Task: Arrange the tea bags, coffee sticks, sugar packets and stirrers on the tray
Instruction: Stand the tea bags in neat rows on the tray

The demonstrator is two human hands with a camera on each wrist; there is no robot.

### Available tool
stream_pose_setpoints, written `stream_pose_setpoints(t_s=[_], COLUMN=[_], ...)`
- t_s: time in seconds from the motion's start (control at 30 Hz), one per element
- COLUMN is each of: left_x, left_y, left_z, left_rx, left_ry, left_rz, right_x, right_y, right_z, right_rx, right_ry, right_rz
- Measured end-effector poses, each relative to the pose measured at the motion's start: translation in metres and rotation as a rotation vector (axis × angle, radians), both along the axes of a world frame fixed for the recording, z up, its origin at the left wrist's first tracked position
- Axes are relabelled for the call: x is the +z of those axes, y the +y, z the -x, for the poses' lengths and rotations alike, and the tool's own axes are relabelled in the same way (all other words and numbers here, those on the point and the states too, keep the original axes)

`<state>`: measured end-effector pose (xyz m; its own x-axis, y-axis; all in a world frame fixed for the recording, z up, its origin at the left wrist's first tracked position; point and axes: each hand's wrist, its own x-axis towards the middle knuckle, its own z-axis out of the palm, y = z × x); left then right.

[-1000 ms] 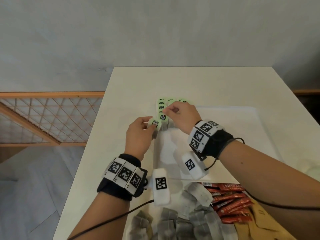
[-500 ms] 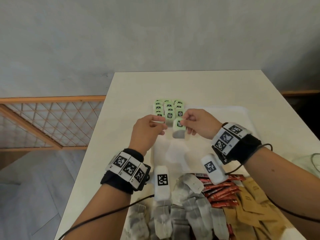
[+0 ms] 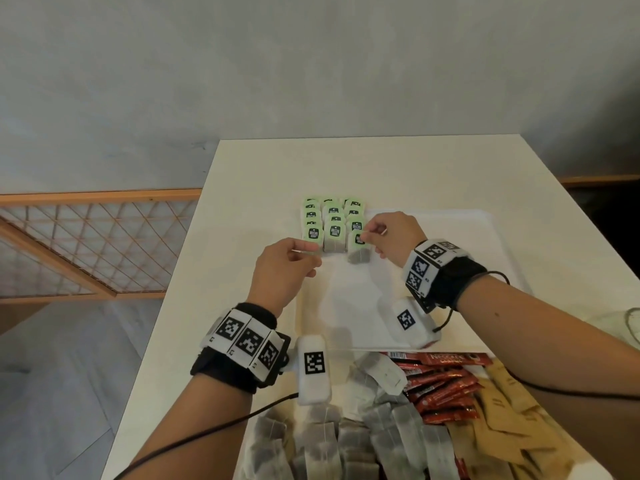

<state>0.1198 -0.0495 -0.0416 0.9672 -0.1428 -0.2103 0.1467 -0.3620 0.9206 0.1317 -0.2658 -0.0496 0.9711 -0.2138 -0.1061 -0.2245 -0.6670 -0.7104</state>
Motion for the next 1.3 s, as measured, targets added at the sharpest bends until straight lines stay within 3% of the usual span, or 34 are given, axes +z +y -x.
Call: stream_pose_setpoints(t_s=[0.2, 0.37, 0.47, 0.6, 0.8, 0.97, 1.3], left_x=[0.006, 0.029, 0.040, 0.044, 0.036, 0.018, 0.012], left_y=[0.000, 0.001, 0.006, 0.017, 0.025, 0.028, 0.032], left_z=[-0.001, 0.011, 0.030, 0.063, 0.113, 0.139, 0.148], left_rx=[-0.007, -0.071, -0.255, -0.549, -0.860, -0.897, -0.745], left_ry=[-0.003, -0.034, -0.036, 0.055, 0.119, 0.081, -0.141], left_rz=[-0.013, -0.029, -0.125, -0.388, -0.775, -0.977, -0.823], right_x=[0.000, 0.016, 0.028, 0.031, 0.020, 0.015, 0.020], right_y=[0.000, -0.007, -0.005, 0.006, 0.018, 0.022, 0.022], right_z=[-0.009, 0.026, 0.071, 0.133, 0.196, 0.220, 0.246], right_rx=[-0.031, -0.015, 0.032, 0.186, 0.310, 0.291, 0.178], right_ry=[0.015, -0.019, 0.000, 0.110, 0.137, 0.123, 0.031], right_rz=[0.002, 0.034, -0.062, -0.119, -0.043, -0.049, -0.075])
